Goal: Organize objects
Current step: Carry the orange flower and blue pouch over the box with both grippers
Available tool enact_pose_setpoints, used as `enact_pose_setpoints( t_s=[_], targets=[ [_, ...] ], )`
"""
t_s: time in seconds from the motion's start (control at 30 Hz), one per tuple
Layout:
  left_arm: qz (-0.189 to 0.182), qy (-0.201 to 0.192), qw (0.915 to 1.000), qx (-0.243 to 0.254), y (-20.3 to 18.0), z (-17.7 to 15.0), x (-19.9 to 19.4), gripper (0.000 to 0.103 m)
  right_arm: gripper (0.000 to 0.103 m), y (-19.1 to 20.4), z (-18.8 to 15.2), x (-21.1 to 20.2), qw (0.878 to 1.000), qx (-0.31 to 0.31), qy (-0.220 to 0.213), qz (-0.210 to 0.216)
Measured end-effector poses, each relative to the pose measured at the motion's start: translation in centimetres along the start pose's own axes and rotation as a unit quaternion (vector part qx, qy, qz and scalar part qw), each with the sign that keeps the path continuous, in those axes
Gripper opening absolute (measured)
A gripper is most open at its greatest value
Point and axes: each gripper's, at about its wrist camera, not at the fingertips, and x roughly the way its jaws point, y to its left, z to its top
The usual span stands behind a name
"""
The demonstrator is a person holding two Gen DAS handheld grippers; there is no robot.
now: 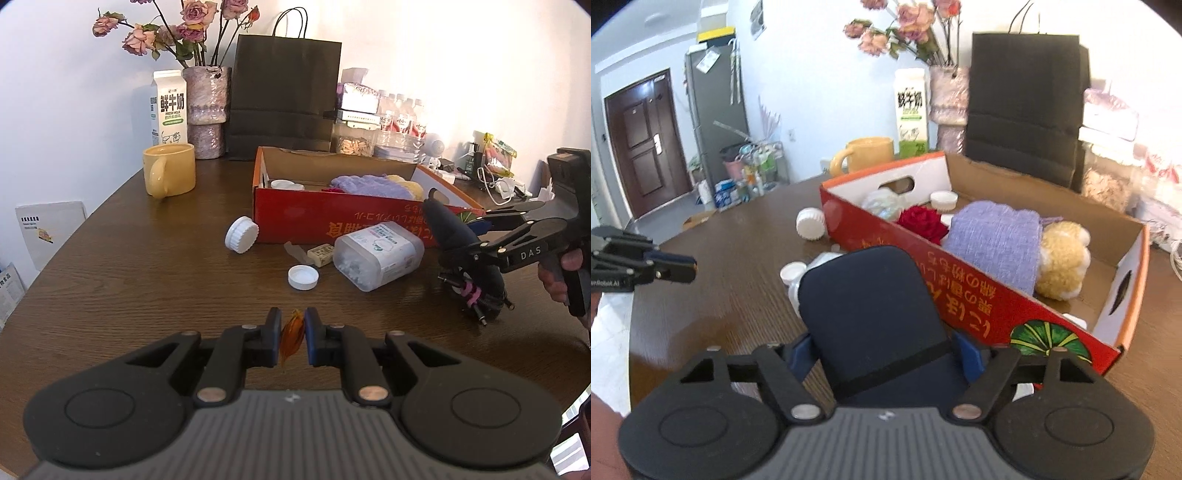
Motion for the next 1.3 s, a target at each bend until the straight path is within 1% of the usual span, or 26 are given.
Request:
enact_pose_setpoints(
  t_s=[0.13,0.3,0.5,0.77,0.9,1.13,1.3],
  targets=[
    [-0.007,-0.004,1.0000,-0.005,0.2,0.1,0.2,0.014,0.071,0.9,0.0,-1.4,0.999,0.027,-0.020,-0.022],
    [-0.032,-0.014,0.9994,-0.008,-0.1,0.5,0.8,0.014,0.069,1.8,-0.2,-3.3,0.994,0.079,-0.049,-0.058],
    [-0.073,-0.025,0.9970,0.006,-1.6,1.1,1.4,0.014,0.066,2.2,-0.3,-5.1,0.987,0.125,-0.073,-0.069],
    [-0.094,-0.038,0.9948,0.004,-1.8,1.7,1.9,0.014,0.065,3.2,-0.6,-7.0,0.978,0.163,-0.094,-0.087],
    [-0.101,-0.046,0.9938,0.008,-1.9,2.4,2.0,0.014,0.064,3.9,-0.6,-7.2,0.975,0.180,-0.094,-0.087],
    [-0.109,-0.064,0.9919,0.013,-2.2,3.9,2.2,0.014,0.064,4.9,0.4,-7.3,0.975,0.185,-0.077,-0.093],
    [-0.112,-0.068,0.9913,0.014,-2.5,5.5,2.7,0.014,0.064,5.0,1.5,-7.1,0.975,0.194,-0.068,-0.090]
  ],
)
